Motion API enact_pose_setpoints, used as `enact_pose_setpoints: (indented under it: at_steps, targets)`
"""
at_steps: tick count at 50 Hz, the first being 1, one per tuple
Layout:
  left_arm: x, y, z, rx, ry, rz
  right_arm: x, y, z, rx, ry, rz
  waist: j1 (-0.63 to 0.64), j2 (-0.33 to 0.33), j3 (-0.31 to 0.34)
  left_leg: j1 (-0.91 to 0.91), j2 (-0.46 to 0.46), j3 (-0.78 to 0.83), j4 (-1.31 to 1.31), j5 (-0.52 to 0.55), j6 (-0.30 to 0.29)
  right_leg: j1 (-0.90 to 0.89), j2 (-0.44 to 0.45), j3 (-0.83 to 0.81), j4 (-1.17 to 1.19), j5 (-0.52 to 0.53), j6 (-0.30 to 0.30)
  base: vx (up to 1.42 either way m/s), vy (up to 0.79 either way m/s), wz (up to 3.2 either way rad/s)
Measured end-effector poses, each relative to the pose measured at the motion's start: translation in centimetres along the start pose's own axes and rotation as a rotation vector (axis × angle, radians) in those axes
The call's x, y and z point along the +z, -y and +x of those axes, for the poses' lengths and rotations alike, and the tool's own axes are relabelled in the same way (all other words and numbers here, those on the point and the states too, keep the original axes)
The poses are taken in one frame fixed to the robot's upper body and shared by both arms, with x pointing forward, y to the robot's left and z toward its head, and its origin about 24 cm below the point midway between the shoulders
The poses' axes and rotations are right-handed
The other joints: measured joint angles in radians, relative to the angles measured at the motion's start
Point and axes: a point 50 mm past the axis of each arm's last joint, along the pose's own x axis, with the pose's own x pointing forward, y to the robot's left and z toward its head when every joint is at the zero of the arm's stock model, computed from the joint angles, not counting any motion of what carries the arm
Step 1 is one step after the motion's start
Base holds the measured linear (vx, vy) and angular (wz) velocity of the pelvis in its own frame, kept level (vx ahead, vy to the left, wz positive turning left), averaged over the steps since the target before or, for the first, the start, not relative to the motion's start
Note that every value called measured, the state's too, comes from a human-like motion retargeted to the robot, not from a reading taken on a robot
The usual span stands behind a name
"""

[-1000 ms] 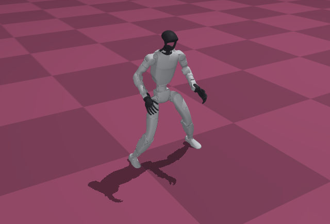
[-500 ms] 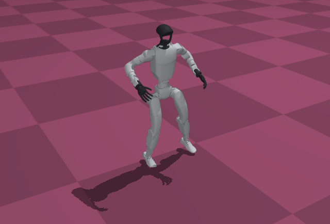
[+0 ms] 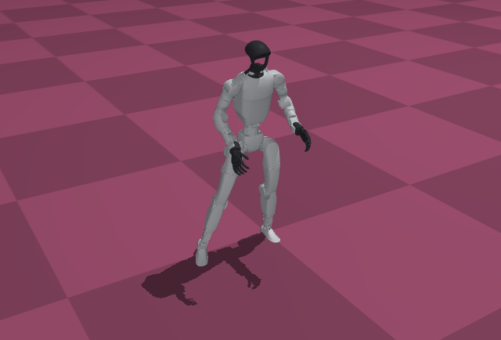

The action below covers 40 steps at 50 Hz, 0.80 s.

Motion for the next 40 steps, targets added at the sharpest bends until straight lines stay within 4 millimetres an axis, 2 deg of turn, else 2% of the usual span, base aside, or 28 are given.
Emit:
enact_pose_setpoints:
  at_steps: [5, 9, 10, 13, 16, 20, 25, 28, 30, 33, 37, 40]
  targets:
    - [-0.3, -1.6, 0.6, -0.01, -0.024, 0.087, 3.5, -1.9, 1.6, 0.211, 0.181, -0.183, 0.037, -0.063, -0.002, -0.012, 0.024, 0.072, 0.032, -0.031, -0.039, -0.002, 0.051, 0.052, -0.088, 0.048, 0.0, -0.13, 0.08, -0.77]
    - [-1.2, -3.4, 0.4, 0.0, -0.087, 0.114, 3.4, -2.5, 1.4, 0.351, 0.201, -0.237, 0.046, -0.105, -0.003, -0.013, 0.03, 0.106, 0.089, -0.071, -0.034, -0.003, 0.07, 0.099, -0.063, 0.024, 0.0, -0.06, 0.07, -0.5]
    - [-1.3, -3.8, 0.3, -0.015, -0.097, 0.127, 3.1, -2.5, 1.2, 0.398, 0.203, -0.22, 0.055, -0.102, -0.009, -0.038, 0.06, 0.118, 0.153, -0.106, -0.045, -0.02, 0.099, 0.11, -0.022, 0.0, 0.0, -0.02, -0.01, -0.42]
    - [-1.8, -4.0, 0.3, -0.025, -0.129, 0.137, 0.3, -1.9, 0.5, 0.401, 0.073, -0.185, 0.057, -0.122, -0.017, -0.033, 0.046, 0.112, 0.161, -0.136, -0.029, -0.001, 0.09, 0.116, -0.036, 0.004, 0.0, -0.02, 0.04, -0.04]
    - [-1.5, -4.1, 1.1, -0.041, -0.131, 0.141, -2.5, -1.3, -0.2, 0.393, -0.068, -0.115, 0.07, -0.125, -0.016, -0.056, 0.08, 0.113, 0.205, -0.17, -0.037, -0.01, 0.12, 0.101, -0.025, 0.009, 0.0, -0.01, -0.03, -0.01]
    - [-1.5, -3.0, 1.4, -0.1, -0.146, 0.123, -6.7, -0.6, -2.0, 0.371, -0.275, -0.072, 0.061, -0.166, 0.005, 0.013, 0.004, 0.08, 0.121, -0.148, -0.002, 0.046, 0.057, 0.14, -0.054, 0.01, 0.0, 0.01, 0.1, 0.39]
    - [-1.4, -2.4, 1.4, -0.185, -0.146, 0.17, -10.6, 1.0, -3.8, 0.386, -0.45, -0.149, 0.04, -0.182, 0.024, 0.037, -0.017, 0.059, 0.117, -0.143, 0.002, 0.062, 0.029, 0.124, -0.002, -0.017, 0.0, 0.01, 0.0, 0.31]
    - [-1.5, -2.4, 1.2, -0.206, -0.155, 0.163, -12.1, 2.3, -4.6, 0.375, -0.518, -0.19, 0.027, -0.181, 0.031, 0.035, -0.017, 0.049, 0.116, -0.139, 0.001, 0.063, 0.021, 0.104, 0.02, -0.039, 0.0, 0.01, -0.09, 0.19]
    - [-1.9, -2.9, 0.6, -0.201, -0.172, 0.144, -12.7, 2.9, -5.2, 0.393, -0.544, -0.191, 0.035, -0.148, 0.012, -0.026, 0.048, 0.069, 0.203, -0.171, -0.017, 0.009, 0.072, 0.093, 0.076, -0.053, 0.0, -0.01, -0.21, -0.29]
    - [-2.0, -3.5, 0.0, -0.153, -0.171, 0.083, -12.6, 4.1, -5.1, 0.353, -0.527, -0.205, 0.024, -0.143, 0.031, -0.005, 0.048, 0.063, 0.128, -0.141, -0.021, 0.005, 0.075, 0.13, 0.05, -0.035, 0.0, -0.02, -0.18, -0.06]
    - [-1.3, -5.6, -1.0, -0.056, -0.125, 0.069, -11.2, 6.0, -4.6, 0.319, -0.429, -0.229, 0.019, -0.098, 0.081, -0.024, 0.124, 0.06, 0.107, -0.116, -0.057, -0.037, 0.154, 0.21, 0.077, -0.044, 0.0, -0.03, -0.31, 0.01]
    - [-0.8, -7.1, -2.1, 0.049, -0.088, 0.04, -9.8, 7.6, -4.4, 0.279, -0.343, -0.24, -0.005, -0.068, 0.137, -0.032, 0.159, 0.034, 0.067, -0.073, -0.086, -0.037, 0.198, 0.278, 0.071, -0.098, 0.0, -0.01, -0.31, 0.39]
